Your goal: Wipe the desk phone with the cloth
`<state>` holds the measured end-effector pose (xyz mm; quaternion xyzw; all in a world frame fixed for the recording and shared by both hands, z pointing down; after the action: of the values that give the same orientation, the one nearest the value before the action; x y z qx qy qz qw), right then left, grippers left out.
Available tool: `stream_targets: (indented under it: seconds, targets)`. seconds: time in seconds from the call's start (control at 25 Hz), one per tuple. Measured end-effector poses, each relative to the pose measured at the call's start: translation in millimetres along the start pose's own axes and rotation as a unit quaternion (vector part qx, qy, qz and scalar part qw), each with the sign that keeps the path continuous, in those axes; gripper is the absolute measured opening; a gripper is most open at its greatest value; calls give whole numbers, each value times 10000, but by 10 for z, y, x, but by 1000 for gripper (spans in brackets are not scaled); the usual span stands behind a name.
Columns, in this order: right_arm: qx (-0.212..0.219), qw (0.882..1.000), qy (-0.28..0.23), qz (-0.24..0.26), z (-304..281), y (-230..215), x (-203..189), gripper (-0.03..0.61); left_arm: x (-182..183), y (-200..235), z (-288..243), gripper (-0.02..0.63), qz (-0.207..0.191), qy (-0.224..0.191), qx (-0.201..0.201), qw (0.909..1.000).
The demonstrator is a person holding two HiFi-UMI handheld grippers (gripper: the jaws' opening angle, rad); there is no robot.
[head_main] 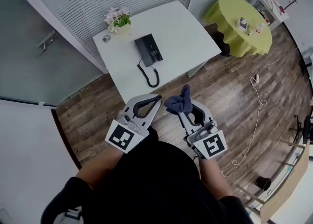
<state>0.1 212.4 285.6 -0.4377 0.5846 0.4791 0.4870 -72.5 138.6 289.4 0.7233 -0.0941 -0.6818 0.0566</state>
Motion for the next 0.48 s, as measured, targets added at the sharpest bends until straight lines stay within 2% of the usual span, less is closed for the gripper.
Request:
stream_targets:
  seconds: [0.24, 0.48]
  targets:
    - [21, 9999, 137, -19, -592, -176, -42, 95, 98, 599, -102, 9, 117, -19, 24, 9999]
    - [120, 9996, 238, 25, -1004, -291, -92, 95, 115, 1021, -166, 9, 216, -67, 92, 9997]
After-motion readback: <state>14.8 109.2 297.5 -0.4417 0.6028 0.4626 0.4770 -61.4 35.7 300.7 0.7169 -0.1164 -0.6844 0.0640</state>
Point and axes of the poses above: the fingertips, and each gripper's own axes: z backward along the fingers, y to its left, x out of its top, the point moved 3 cm from there along z, backward along the fingers, and after that the axes turned 10 degrees about z, right-handed, at the moved point
